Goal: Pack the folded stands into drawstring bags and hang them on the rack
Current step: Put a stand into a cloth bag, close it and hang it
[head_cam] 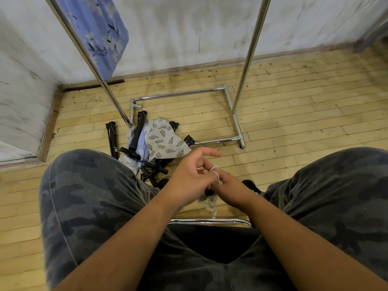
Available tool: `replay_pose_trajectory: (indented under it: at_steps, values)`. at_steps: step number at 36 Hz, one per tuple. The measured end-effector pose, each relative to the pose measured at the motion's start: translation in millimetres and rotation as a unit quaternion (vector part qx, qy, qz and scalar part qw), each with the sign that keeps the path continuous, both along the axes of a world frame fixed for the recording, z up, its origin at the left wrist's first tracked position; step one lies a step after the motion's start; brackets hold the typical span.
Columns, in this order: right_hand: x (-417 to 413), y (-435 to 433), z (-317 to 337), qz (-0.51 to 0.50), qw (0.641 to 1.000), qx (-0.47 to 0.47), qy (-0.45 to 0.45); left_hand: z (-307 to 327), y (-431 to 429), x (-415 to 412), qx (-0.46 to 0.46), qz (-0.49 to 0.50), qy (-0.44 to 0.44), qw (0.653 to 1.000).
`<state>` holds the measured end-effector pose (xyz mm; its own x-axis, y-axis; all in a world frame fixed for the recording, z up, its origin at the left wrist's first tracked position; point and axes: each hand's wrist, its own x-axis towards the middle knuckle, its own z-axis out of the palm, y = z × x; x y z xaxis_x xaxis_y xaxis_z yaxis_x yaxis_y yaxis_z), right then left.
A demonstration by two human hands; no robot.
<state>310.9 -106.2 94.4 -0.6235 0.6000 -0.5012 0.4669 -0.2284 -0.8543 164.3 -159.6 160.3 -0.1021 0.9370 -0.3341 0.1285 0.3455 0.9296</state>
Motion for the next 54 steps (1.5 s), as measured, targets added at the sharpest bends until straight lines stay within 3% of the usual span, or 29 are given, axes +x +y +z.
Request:
replay_pose_trajectory:
  at_steps: [6, 11, 16, 25, 33, 37, 44, 54]
  values:
    - [0, 1, -11, 0.020, 0.998, 0.042, -0.053, -2, -3, 0, -0.001, -0.039, -0.004, 0.999]
    - [-2, -2, -8, -0.050, 0.996, 0.069, -0.034, -9, 5, -3, -0.004, -0.002, -0.006, 1.000]
    - [1, 4, -13, -0.095, 0.990, 0.086, -0.052, -21, 8, -3, -0.018, 0.000, 0.118, 0.993]
    - [0, 6, -12, -0.095, 0.987, 0.099, -0.087, -26, 10, -3, -0.105, -0.072, 0.203, 0.971]
    - [-2, 4, -14, -0.055, 0.982, 0.122, -0.136, -39, 7, -3, -0.170, -0.187, 0.304, 0.919]
    - [-4, 1, -11, -0.023, 0.981, 0.128, -0.147, -38, 9, -2, -0.173, -0.187, 0.310, 0.916]
    - [-1, 1, -7, 0.050, 0.979, 0.115, -0.163, -25, 6, 2, -0.117, -0.161, 0.216, 0.956]
    - [-2, -1, 8, 0.102, 0.976, 0.124, -0.150, -21, 2, 7, -0.039, -0.120, 0.194, 0.973]
